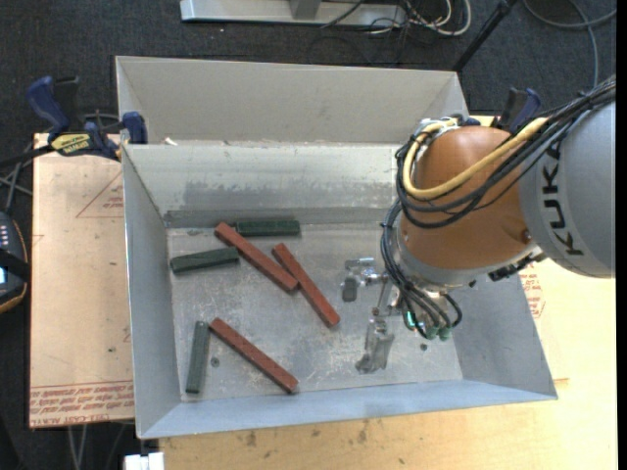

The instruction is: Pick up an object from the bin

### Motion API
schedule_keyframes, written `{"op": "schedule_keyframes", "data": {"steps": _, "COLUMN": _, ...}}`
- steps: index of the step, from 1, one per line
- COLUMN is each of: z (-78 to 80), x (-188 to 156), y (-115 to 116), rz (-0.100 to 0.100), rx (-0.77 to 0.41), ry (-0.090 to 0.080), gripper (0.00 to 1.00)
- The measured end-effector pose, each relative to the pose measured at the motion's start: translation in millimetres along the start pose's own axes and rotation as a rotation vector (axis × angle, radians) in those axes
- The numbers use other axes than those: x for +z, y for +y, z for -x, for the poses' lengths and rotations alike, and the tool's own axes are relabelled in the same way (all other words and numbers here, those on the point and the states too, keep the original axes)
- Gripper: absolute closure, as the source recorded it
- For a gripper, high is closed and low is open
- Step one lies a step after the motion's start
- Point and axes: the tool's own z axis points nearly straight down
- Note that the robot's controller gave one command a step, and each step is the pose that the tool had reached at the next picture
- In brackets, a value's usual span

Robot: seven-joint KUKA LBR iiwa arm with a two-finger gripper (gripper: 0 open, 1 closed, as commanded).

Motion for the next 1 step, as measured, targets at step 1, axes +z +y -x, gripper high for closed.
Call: {"op": "schedule_keyframes", "data": {"steps": 1, "z": 1.6, "x": -3.4, "y": -0.4, "rz": 0.001, "rx": 0.002, "ry": -0.008, "gripper": 0.0}}
